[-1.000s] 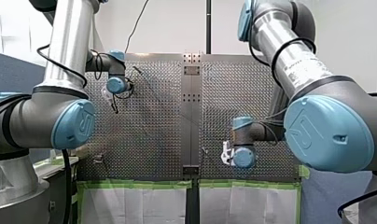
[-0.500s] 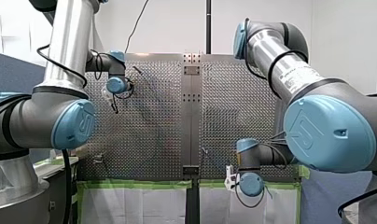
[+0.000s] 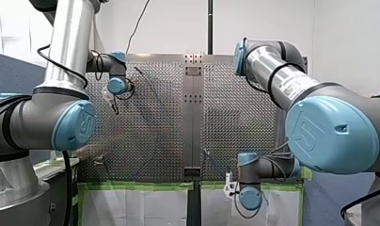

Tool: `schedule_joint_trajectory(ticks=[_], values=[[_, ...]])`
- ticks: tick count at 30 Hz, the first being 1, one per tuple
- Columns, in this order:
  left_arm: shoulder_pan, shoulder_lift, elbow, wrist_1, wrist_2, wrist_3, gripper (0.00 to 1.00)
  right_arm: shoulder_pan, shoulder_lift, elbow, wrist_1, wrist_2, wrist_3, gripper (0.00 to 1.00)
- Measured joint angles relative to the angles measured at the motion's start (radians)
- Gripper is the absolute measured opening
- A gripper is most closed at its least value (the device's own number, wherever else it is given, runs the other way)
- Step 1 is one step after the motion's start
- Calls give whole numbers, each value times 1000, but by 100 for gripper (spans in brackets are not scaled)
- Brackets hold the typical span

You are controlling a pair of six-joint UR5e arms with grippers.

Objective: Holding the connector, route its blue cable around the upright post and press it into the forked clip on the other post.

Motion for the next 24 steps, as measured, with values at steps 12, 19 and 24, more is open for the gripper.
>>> schedule_joint_trajectory(ticks=[12, 19, 24], values=[[1, -1, 0, 0, -1, 0, 100, -5, 102, -102, -102, -68, -3, 0], [1, -1, 0, 0, -1, 0, 100, -13, 161, -157, -161, -86, 5, 0], [3, -1, 0, 0, -1, 0, 100, -19, 211, -192, -211, -98, 10, 0]])
